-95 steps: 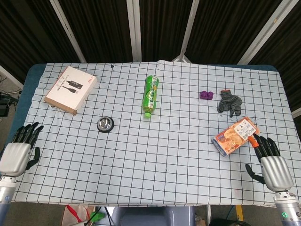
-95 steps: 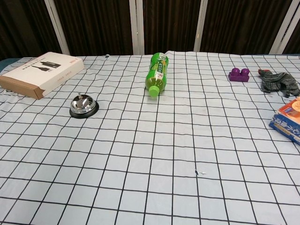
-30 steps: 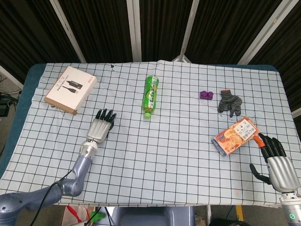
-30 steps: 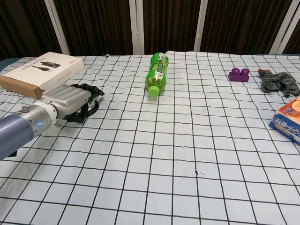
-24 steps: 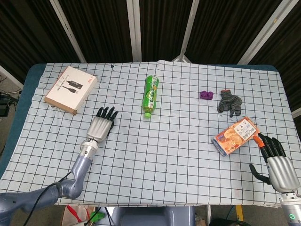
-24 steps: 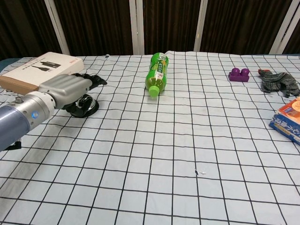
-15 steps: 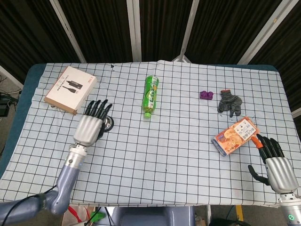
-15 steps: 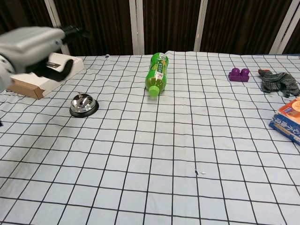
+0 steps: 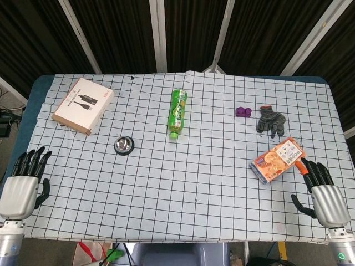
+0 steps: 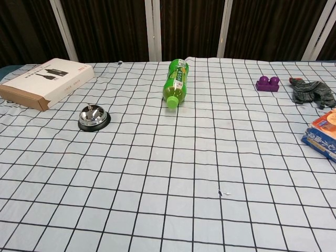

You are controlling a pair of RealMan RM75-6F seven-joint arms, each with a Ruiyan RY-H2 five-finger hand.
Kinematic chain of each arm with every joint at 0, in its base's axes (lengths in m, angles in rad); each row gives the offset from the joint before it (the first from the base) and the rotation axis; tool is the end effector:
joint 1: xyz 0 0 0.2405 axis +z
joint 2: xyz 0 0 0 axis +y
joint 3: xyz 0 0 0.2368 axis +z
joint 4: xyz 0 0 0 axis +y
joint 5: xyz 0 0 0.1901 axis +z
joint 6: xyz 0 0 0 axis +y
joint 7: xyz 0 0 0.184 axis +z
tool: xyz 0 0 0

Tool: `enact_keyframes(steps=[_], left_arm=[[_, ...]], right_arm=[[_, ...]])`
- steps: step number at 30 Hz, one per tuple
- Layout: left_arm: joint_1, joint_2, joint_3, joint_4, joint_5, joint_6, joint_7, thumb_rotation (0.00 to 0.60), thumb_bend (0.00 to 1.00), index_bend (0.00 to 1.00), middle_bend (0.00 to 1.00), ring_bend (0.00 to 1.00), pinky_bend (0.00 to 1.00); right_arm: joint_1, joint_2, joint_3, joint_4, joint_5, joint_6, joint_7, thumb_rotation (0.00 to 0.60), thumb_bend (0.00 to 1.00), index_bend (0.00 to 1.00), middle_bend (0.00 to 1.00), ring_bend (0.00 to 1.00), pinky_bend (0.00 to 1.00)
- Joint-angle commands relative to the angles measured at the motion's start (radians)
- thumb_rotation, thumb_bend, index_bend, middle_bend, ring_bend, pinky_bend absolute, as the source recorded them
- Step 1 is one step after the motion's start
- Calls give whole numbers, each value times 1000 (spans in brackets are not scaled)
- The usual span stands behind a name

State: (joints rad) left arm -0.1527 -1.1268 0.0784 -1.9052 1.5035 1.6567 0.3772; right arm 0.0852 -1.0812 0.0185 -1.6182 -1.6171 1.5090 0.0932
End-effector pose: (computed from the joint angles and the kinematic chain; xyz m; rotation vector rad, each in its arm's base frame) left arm -0.2224 0.2054 0.1578 -1.4150 -0.7884 -0.8939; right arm -0.2689 -0.2108 0.1692 1.4699 -0.9127 1.0060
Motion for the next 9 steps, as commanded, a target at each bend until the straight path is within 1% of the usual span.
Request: enact_keyframes(steps=[1,5,9], left_arm=[[59,9,43,88,62,56,-105,600,866,0,0,0,0],[90,-14,47,162,93,93,-178,600,866,0,0,0,0],[107,-20,40,198,136,133,-206,600,866,0,0,0,0]], right_arm=[[-1,-1,-1,-1,-1,1,-3,600,388,79,0,0,1],[-1,-4,-2,-2,-4,1,-11,600,388,78,0,0,1],[3,-8,-1,-4,-2,-5,-21,600,388,79,0,0,1]])
